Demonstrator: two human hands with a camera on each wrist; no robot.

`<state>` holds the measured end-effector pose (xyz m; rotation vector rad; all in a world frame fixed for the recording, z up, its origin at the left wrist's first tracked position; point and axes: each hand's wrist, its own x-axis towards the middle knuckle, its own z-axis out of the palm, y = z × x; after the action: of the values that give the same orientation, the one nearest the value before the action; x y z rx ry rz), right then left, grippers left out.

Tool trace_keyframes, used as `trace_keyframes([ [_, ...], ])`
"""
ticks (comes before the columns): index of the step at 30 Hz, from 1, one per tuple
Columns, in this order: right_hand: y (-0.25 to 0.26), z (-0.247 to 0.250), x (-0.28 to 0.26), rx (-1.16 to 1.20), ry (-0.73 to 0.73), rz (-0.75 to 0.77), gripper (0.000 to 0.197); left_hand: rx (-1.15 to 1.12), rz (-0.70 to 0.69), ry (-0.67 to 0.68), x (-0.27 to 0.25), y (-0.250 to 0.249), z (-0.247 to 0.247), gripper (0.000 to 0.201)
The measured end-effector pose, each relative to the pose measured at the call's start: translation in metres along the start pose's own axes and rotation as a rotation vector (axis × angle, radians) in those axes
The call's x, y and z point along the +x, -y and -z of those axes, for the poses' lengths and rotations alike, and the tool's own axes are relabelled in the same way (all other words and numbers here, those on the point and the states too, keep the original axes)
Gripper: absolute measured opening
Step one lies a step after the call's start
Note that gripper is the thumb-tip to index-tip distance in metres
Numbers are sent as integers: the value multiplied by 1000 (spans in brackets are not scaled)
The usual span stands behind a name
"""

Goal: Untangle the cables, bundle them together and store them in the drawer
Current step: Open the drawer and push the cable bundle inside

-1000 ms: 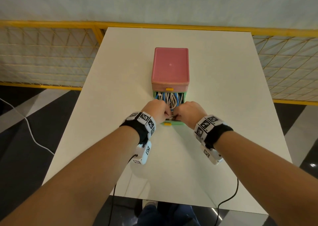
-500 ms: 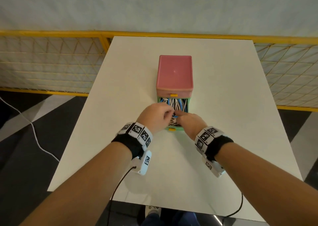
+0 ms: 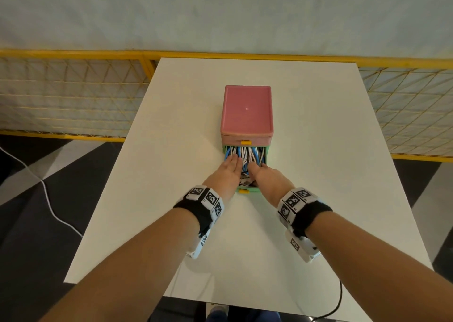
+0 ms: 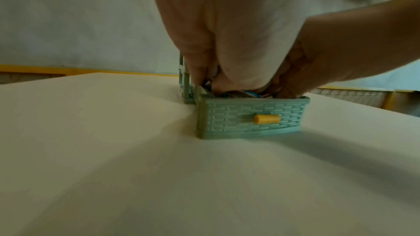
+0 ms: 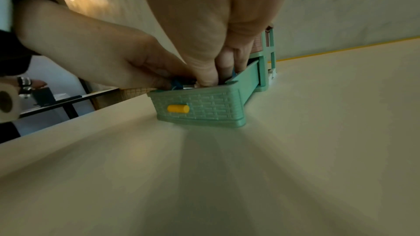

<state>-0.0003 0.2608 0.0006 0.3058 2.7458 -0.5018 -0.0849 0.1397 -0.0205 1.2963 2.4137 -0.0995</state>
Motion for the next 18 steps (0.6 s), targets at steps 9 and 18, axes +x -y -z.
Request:
trace_keyframes([
  [9,-2,-2,8,-74,5,2,33,-377,116,-259,-6,11,2,49],
  [18,-1,-4,-1,-280,28,135,63,422,39,36,-11,-2,4,52],
])
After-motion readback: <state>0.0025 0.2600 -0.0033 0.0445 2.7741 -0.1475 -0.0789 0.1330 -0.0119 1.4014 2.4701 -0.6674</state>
